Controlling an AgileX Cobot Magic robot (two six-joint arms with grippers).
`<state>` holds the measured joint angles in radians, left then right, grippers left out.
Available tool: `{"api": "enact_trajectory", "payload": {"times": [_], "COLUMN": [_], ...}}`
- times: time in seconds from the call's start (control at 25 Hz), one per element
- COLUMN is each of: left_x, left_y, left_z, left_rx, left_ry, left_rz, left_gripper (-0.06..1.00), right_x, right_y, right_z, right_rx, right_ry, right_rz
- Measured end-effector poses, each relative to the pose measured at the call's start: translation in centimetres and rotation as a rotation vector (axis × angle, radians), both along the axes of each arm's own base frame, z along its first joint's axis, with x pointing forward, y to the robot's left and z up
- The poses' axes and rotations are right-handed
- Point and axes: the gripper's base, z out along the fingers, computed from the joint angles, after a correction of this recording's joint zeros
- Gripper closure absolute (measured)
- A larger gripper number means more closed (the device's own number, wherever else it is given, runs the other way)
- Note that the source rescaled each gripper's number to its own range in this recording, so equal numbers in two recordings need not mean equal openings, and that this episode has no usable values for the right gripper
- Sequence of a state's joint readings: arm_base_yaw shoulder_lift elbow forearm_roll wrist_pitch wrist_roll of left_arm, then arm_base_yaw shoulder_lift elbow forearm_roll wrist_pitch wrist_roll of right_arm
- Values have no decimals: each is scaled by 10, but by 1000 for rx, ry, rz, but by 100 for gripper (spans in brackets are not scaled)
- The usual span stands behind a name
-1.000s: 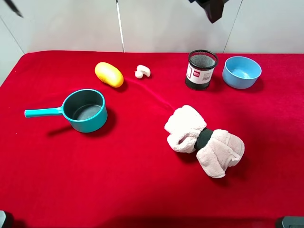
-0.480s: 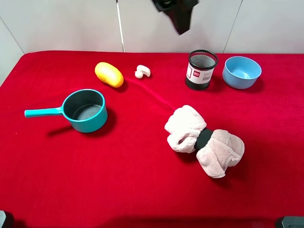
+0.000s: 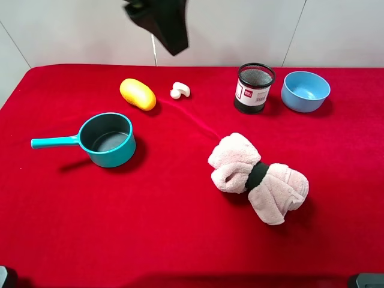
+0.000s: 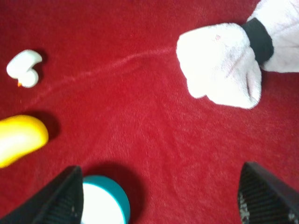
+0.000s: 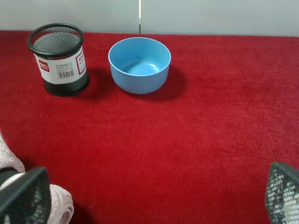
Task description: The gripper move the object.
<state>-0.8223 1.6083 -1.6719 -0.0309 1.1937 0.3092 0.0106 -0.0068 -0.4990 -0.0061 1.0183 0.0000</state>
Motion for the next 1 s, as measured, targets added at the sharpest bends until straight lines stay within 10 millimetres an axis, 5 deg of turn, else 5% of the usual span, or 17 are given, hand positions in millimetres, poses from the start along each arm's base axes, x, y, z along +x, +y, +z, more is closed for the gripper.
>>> {"api": "enact_trajectory", "payload": {"times": [0.32,0.6,1.0], "left_x": [-46,-93,-164], "left_y": [50,101,177], "left_z": [16,12,26], "left_rx": [-37,-63,-240], "left_ry": [-21,-45,-206], "left_rz": [20,20,20], "left_gripper": [29,0,-5], "right_x": [0,0,0], "right_y": [0,0,0], "right_z": [0,0,0], "right_rx": [0,0,0], "right_ry": [0,1,1], "right_rz": [0,0,0]}}
